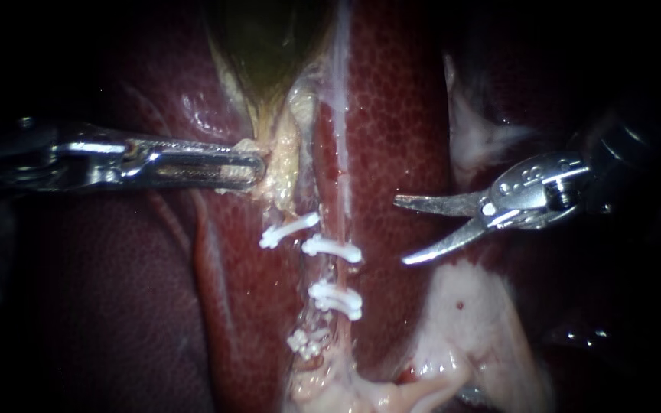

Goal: Go to the cutting position right tube

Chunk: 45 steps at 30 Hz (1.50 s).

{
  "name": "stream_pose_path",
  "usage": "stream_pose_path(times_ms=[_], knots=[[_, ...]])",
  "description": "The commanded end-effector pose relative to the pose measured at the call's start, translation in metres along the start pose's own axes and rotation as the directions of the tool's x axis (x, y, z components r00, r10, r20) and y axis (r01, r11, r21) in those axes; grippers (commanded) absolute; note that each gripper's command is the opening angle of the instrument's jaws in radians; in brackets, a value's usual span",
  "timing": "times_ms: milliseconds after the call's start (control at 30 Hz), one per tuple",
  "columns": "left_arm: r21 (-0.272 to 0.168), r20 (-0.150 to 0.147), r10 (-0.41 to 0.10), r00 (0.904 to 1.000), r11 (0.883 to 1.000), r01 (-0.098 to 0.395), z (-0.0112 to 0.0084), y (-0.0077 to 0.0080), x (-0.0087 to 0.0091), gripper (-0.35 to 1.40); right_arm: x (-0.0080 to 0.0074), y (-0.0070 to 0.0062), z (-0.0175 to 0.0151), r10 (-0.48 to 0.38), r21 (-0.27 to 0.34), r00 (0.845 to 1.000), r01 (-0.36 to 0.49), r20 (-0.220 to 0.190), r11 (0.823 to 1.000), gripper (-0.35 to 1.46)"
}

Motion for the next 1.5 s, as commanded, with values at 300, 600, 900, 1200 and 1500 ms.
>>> stream_pose_path(times_ms=[300,600,900,1200,1500], knots=[[-0.011,0.005,-0.013,0.9999,1.0,0.013,-0.0037,0.001,-0.0029,-0.35,-0.0002,0.0001,0.0001,0.0,0.001,1.0,0.0,0.0,1.0,1.43],[-0.036,0.068,-0.022,0.9974,0.999,0.024,-0.0098,0.002,-0.0071,-0.35,-0.0004,0.0003,0.0003,0.0,0.003,1.0,0.0,0.0,1.0,1.43],[-0.043,0.073,-0.018,0.9972,0.999,0.021,-0.0099,0.0018,-0.007,-0.35,-0.0017,-0.0002,0.0019,0.025,0.035,1.0,-0.025,-0.003,0.999,1.43],[-0.043,0.073,-0.018,0.9972,0.999,0.021,-0.0099,0.0018,-0.007,-0.35,-0.0072,-0.0016,0.0069,0.104,0.09,0.991,-0.112,0.087,0.99,1.41],[-0.043,0.073,-0.017,0.9972,0.999,0.021,-0.0099,0.0018,-0.0069,-0.35,-0.0121,-0.0018,0.0096,0.172,0.107,0.969,-0.193,0.176,0.975,1.4]])
